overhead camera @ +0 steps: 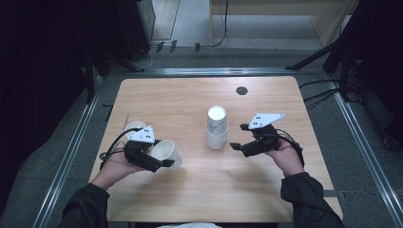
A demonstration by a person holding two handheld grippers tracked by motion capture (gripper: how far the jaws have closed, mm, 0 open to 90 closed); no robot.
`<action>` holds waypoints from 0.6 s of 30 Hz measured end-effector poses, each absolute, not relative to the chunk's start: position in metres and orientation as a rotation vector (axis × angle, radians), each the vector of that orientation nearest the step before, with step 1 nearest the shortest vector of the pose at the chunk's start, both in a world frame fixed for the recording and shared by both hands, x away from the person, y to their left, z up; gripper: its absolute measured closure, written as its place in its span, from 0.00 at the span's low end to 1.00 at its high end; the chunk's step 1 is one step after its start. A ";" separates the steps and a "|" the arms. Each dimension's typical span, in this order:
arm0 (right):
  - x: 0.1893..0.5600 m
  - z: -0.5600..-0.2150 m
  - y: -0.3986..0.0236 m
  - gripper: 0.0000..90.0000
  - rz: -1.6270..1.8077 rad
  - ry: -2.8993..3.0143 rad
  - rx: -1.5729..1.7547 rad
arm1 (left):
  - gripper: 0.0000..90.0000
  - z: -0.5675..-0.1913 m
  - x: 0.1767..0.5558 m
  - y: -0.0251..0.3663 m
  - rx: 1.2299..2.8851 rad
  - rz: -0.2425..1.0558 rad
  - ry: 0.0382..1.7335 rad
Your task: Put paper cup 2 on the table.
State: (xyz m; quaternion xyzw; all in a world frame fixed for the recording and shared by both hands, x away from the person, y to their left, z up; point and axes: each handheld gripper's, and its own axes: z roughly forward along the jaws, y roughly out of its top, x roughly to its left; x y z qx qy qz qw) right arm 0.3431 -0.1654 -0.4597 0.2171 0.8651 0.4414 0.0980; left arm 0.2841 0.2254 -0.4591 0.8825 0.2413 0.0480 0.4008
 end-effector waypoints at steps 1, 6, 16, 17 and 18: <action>0.345 -0.459 -0.167 0.22 1.308 2.555 0.649 | 0.26 -0.459 0.283 0.227 2.236 0.121 0.615; 0.352 -0.458 -0.175 0.22 1.306 2.535 0.685 | 0.26 -0.461 0.280 0.234 2.239 0.141 0.635; 0.364 -0.460 -0.181 0.23 1.289 2.518 0.727 | 0.26 -0.468 0.277 0.252 2.242 0.135 0.669; 0.365 -0.460 -0.182 0.23 1.291 2.518 0.726 | 0.26 -0.469 0.277 0.254 2.244 0.140 0.672; 0.365 -0.460 -0.182 0.23 1.285 2.516 0.727 | 0.26 -0.469 0.277 0.255 2.245 0.143 0.674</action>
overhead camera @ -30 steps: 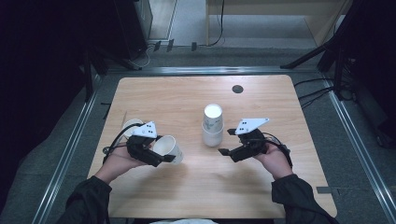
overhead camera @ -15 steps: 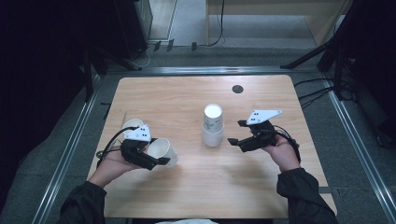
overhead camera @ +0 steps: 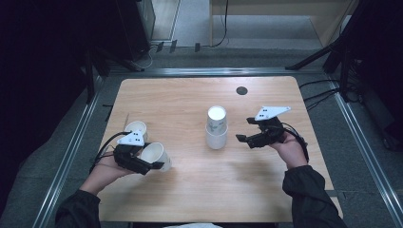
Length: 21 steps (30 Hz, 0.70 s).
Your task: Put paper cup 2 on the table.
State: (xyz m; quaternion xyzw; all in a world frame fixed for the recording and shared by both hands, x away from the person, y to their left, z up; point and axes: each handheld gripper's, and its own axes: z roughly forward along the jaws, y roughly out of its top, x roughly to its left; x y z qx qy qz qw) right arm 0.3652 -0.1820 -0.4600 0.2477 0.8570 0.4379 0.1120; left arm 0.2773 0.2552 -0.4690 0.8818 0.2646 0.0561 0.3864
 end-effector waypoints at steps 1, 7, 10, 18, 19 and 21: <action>0.366 -0.460 -0.182 0.23 1.282 2.516 0.729 | 0.26 -0.470 0.278 0.258 2.248 0.146 0.675; 0.367 -0.462 -0.185 0.23 1.265 2.518 0.744 | 0.26 -0.472 0.281 0.270 2.236 0.160 0.726; 0.367 -0.462 -0.184 0.23 1.262 2.520 0.744 | 0.25 -0.474 0.283 0.275 2.238 0.165 0.746; 0.367 -0.463 -0.182 0.23 1.251 2.531 0.730 | 0.25 -0.481 0.286 0.285 2.272 0.187 0.796; 0.367 -0.463 -0.182 0.23 1.249 2.532 0.732 | 0.25 -0.481 0.287 0.286 2.277 0.189 0.800; 0.367 -0.464 -0.182 0.23 1.245 2.534 0.736 | 0.25 -0.482 0.287 0.287 2.280 0.192 0.807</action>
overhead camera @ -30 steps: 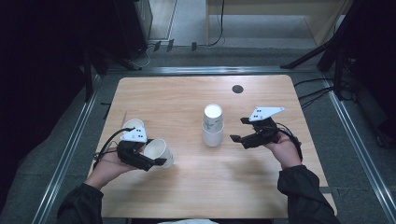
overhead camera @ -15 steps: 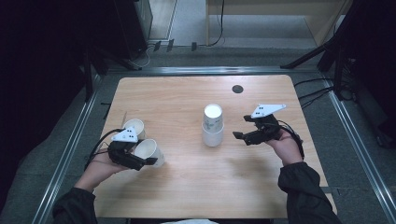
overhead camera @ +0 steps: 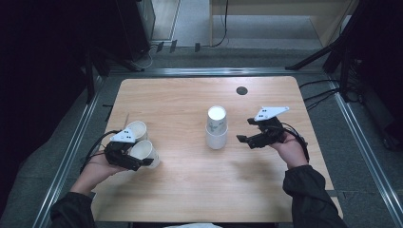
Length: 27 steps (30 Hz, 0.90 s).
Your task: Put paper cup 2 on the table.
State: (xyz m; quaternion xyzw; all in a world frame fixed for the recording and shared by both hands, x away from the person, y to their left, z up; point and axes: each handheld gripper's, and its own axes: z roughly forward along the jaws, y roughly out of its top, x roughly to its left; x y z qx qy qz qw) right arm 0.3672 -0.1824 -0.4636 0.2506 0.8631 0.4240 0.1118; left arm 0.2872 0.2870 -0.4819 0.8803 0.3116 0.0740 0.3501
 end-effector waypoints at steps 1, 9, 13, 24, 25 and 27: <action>0.367 -0.464 -0.182 0.23 1.239 2.536 0.737 | 0.25 -0.482 0.287 0.288 2.284 0.194 0.809; 0.367 -0.465 -0.181 0.23 1.228 2.548 0.722 | 0.24 -0.485 0.289 0.292 2.301 0.205 0.839; 0.367 -0.465 -0.180 0.23 1.224 2.550 0.720 | 0.24 -0.486 0.289 0.292 2.310 0.212 0.842; 0.366 -0.465 -0.180 0.23 1.215 2.552 0.717 | 0.24 -0.490 0.291 0.293 2.344 0.204 0.869; 0.366 -0.465 -0.180 0.23 1.214 2.552 0.717 | 0.24 -0.491 0.291 0.293 2.349 0.203 0.870; 0.366 -0.465 -0.180 0.23 1.213 2.552 0.715 | 0.23 -0.492 0.291 0.293 2.355 0.204 0.867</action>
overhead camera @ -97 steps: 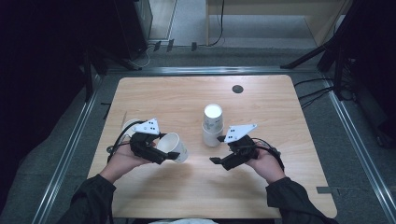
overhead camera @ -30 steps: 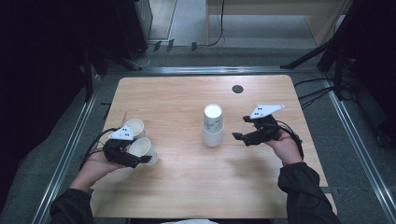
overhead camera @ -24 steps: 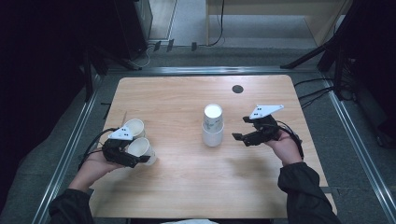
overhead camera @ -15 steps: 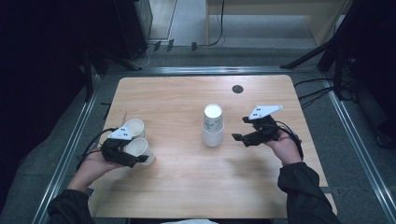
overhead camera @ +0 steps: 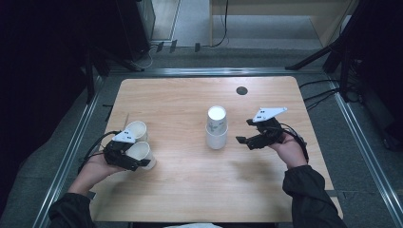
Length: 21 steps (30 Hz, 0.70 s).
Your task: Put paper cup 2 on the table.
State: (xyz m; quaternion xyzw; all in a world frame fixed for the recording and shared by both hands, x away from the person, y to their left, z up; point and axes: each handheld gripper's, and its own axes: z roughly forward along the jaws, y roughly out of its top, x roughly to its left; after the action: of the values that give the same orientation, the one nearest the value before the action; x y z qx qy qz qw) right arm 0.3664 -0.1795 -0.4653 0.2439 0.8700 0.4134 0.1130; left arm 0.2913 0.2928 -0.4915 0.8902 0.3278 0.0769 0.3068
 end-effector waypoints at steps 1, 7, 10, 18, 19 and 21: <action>0.366 -0.465 -0.179 0.23 1.213 2.552 0.715 | 0.23 -0.492 0.291 0.292 2.360 0.203 0.867; 0.366 -0.465 -0.179 0.23 1.213 2.555 0.714 | 0.23 -0.494 0.292 0.292 2.373 0.202 0.869; 0.366 -0.466 -0.179 0.23 1.207 2.556 0.712 | 0.23 -0.494 0.292 0.291 2.382 0.201 0.870; 0.366 -0.466 -0.179 0.23 1.203 2.558 0.706 | 0.22 -0.495 0.292 0.291 2.392 0.200 0.865; 0.366 -0.466 -0.179 0.23 1.202 2.558 0.706 | 0.22 -0.495 0.292 0.291 2.393 0.199 0.864; 0.366 -0.466 -0.179 0.23 1.202 2.559 0.706 | 0.22 -0.495 0.292 0.290 2.392 0.198 0.865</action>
State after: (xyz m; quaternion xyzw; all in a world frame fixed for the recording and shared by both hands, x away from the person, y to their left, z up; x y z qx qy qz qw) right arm 0.3660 -0.1787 -0.4659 0.2408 0.8724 0.4099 0.1136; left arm 0.2918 0.2904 -0.4953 0.8970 0.3243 0.0742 0.2911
